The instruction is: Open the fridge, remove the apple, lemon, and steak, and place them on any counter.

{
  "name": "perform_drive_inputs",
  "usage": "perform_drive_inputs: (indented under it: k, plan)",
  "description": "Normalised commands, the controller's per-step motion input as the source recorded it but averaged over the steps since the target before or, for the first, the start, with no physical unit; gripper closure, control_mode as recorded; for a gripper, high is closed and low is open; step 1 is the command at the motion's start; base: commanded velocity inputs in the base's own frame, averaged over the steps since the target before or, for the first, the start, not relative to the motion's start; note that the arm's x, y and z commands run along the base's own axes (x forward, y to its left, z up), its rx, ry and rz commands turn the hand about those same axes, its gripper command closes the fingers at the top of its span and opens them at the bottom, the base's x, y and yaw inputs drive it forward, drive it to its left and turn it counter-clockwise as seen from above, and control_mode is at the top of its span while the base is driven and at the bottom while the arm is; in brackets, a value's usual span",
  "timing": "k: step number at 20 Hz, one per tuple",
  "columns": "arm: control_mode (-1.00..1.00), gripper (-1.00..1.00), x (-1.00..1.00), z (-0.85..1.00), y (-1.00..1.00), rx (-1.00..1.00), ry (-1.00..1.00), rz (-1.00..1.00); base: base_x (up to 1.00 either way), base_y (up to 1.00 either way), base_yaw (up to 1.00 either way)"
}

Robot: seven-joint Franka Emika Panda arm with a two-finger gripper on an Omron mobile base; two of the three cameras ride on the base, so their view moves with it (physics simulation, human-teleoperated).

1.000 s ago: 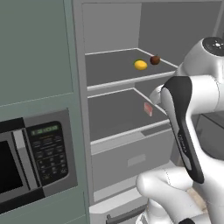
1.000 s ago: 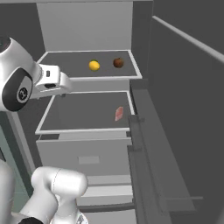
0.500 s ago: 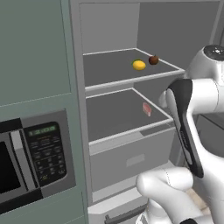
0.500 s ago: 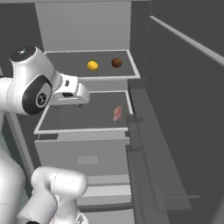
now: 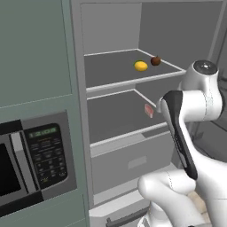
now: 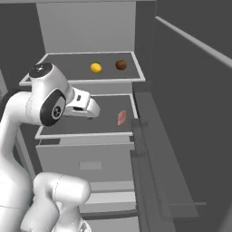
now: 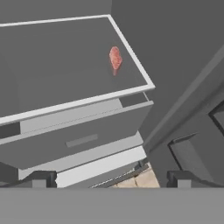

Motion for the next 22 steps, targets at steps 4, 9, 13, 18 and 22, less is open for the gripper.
perform_drive_inputs:
  k: [4, 9, 13, 18, 22]
  plan:
    - [-1.00, -1.00, 0.25, -0.42, -0.20, 0.08, 0.00, 0.00, 0.00, 0.00, 0.00]
    - [-1.00, -1.00, 0.50, -0.41, -0.22, 0.06, 0.00, 0.00, 0.00, 0.00, 0.00]
    - [-1.00, -1.00, 0.38, -0.42, -0.01, 0.00, 0.00, 0.00, 0.00, 0.00, 0.00]
    - [-1.00, -1.00, 0.38, -0.41, -0.01, 0.00, 0.00, 0.00, 0.00, 0.00, 0.00]
    - [-1.00, -1.00, 0.41, -0.23, -0.02, 0.00, 0.02, 0.00, 0.00, 0.00, 0.00]
